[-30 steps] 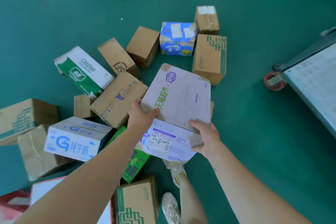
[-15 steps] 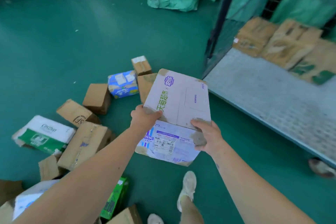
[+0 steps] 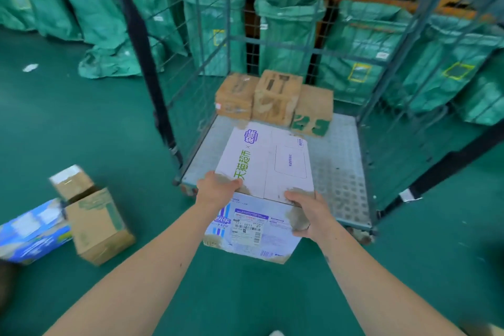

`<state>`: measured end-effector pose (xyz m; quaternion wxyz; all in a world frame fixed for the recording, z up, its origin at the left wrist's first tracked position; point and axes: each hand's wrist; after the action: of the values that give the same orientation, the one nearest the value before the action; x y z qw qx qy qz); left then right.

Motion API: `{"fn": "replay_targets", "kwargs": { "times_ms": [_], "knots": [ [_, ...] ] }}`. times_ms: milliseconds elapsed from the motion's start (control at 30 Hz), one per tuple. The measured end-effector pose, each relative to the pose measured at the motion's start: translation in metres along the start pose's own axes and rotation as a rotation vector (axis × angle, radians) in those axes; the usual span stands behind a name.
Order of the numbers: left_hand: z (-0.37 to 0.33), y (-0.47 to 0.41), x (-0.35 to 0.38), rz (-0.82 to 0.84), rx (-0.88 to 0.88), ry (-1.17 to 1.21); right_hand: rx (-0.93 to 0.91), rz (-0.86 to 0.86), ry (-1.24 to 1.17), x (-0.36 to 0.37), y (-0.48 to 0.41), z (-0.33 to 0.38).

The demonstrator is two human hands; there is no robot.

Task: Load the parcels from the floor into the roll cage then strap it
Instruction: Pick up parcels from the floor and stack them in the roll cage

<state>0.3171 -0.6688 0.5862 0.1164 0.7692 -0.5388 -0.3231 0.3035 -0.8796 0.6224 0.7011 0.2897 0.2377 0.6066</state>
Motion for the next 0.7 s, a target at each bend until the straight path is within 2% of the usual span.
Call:
{"fn": "replay_targets", "kwargs": {
  "times_ms": [267, 367, 567, 700],
  "knots": [
    [-0.119, -0.046, 0.138, 0.149, 0.131, 0.065, -0.089, -0.141, -0.076, -0.105, -0.082, 0.103],
    [-0.14, -0.102, 0.189, 0.195, 0.124, 0.083, -0.11, -0.172, -0.109, -0.131, -0.117, 0.132],
    [-0.217, -0.153, 0.26, 0.255, 0.15, 0.039, -0.12, -0.248, -0.138, -0.167, -0.203, 0.193],
    [-0.254, -0.243, 0.327, 0.329, 0.157, 0.005, -0.152, -0.313, -0.172, -0.183, -0.27, 0.246]
  ]
}}
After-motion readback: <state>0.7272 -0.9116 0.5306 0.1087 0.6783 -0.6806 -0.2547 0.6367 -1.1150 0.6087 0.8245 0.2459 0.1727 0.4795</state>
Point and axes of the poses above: each hand's wrist, its own y-axis away from the middle knuckle, its own x-axis out of the palm, z = x × y, and after that the axes turned 2 degrees about -x, right-handed
